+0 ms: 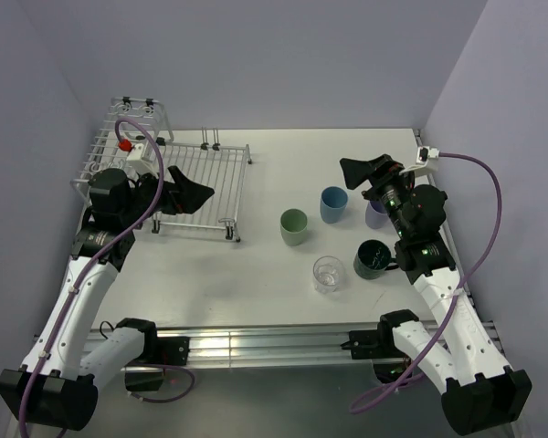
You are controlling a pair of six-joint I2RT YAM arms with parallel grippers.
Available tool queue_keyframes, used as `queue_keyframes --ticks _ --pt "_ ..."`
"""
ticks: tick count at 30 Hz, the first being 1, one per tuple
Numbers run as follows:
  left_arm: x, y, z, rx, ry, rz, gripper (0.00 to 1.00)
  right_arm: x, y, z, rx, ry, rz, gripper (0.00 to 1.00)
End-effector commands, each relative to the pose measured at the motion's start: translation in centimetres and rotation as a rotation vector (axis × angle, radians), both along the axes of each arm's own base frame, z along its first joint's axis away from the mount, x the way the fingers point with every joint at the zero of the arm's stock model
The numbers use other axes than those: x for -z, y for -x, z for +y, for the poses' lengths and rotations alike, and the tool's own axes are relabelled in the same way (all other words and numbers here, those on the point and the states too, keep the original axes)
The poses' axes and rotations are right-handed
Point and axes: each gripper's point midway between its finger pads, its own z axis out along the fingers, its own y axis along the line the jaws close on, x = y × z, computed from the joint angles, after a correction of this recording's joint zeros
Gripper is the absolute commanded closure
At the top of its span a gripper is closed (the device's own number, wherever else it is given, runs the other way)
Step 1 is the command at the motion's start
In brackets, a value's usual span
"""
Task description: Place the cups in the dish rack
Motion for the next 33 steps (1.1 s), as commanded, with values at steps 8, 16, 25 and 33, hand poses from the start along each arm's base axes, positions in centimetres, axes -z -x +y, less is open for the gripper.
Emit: queue_keyframes --ticks 8,16,25,33 --pt "-2.4 0.1 0.0 0.004 -0.008 -0.083 0.01 -1.3 0.2 -1.4 0.065 0.032 -0.029 0.00" --pt "-2.2 0.0 0.1 0.001 -0.009 -0.077 0.01 -0.4 -0.4 -1.6 0.082 0.064 0.016 0.00" --pt "-2.0 -0.2 0.2 -0.009 -0.015 -0.070 0.01 -0.8 0.1 -1.6 0.072 0.069 -0.033 0.00" --pt "-1.7 -0.3 0.1 -0.007 -0.015 -0.058 0.01 -0.8 0.0 -2.0 0.096 0.079 0.000 0.00"
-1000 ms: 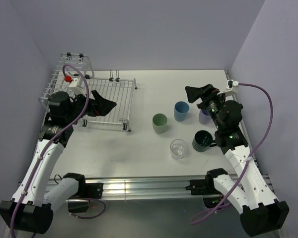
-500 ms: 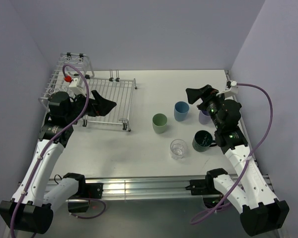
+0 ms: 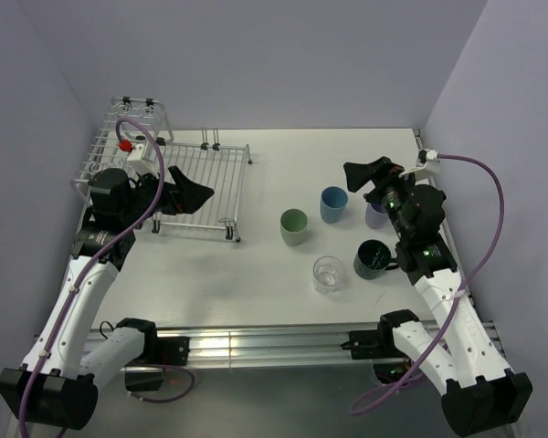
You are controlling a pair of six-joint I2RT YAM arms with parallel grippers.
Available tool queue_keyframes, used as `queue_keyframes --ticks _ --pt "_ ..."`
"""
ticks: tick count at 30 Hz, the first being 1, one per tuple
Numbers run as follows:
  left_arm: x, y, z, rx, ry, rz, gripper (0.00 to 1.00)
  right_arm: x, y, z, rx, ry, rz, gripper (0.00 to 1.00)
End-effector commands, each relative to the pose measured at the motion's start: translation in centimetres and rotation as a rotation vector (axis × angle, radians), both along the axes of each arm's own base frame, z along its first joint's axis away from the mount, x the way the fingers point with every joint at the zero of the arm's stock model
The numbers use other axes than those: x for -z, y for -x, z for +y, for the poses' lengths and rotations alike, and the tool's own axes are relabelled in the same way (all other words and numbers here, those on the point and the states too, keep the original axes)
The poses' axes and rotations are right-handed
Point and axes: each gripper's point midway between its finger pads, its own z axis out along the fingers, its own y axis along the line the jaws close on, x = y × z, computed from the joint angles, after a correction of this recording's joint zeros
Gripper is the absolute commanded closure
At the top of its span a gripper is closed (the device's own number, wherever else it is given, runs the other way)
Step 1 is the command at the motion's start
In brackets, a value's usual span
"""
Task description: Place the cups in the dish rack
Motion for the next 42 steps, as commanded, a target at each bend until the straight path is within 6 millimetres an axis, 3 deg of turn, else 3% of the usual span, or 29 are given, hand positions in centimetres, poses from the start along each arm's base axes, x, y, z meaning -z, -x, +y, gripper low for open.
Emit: queue_keyframes --ticks 1,3,4,6,8,11,12,13,15,16,23,26,32,42 --pt "-2.1 -0.2 0.1 -0.001 -0.010 -0.070 0.01 -2.1 -0.1 -0.4 0.013 0.023 -0.039 0.00" --pt "-2.0 -0.3 0.0 -0.001 -0.009 -0.068 0.01 -2.3 -0.3 -0.2 0.001 0.039 -0.032 0.00" --pt "-2.0 -0.3 0.0 -0.003 -0.010 -0.065 0.01 -1.2 -0.6 -0.2 0.000 0.059 0.013 0.00" --pt "-1.7 -0.5 0.1 -0.008 -0.014 -0.054 0.01 -1.2 -0.8 0.1 -0.017 0.078 0.031 0.00" --pt "-1.6 -0.6 0.3 -0.019 -0.017 -0.052 0.01 0.2 -1.2 0.7 -0.044 0.120 0.085 0.00" --pt "-1.5 -0.9 0.6 -0.044 -0.024 -0.045 0.01 1.7 -1.6 2.7 -0.093 0.191 0.163 0.05" --pt "-1.2 -0.9 0.7 -0.049 -0.031 -0.035 0.01 1.5 -1.4 4.2 -0.131 0.207 0.169 0.07" --pt "-1.2 -1.1 0.8 -0.061 -0.033 -0.033 0.01 3.0 -1.7 4.5 -0.123 0.251 0.223 0.09" --pt "-1.1 -1.2 1.0 -0.073 -0.039 -0.027 0.01 3.5 -1.7 5.4 -0.118 0.295 0.247 0.12" --pt "-1.0 -1.3 1.1 -0.080 -0.040 -0.027 0.01 4.7 -1.4 6.8 -0.147 0.338 0.279 0.14" --pt "-0.8 -1.5 1.2 -0.088 -0.044 -0.014 0.01 8.0 -0.1 11.2 -0.242 0.450 0.357 0.36" --pt "-0.7 -1.5 1.2 -0.086 -0.043 -0.011 0.01 9.6 0.4 12.4 -0.252 0.507 0.391 0.43" --pt "-0.5 -1.6 1.2 -0.090 -0.044 -0.002 0.01 11.7 1.4 14.7 -0.305 0.567 0.429 0.48" --pt "-0.2 -1.7 1.2 -0.094 -0.046 0.007 0.01 15.2 1.6 16.4 -0.344 0.627 0.492 0.53"
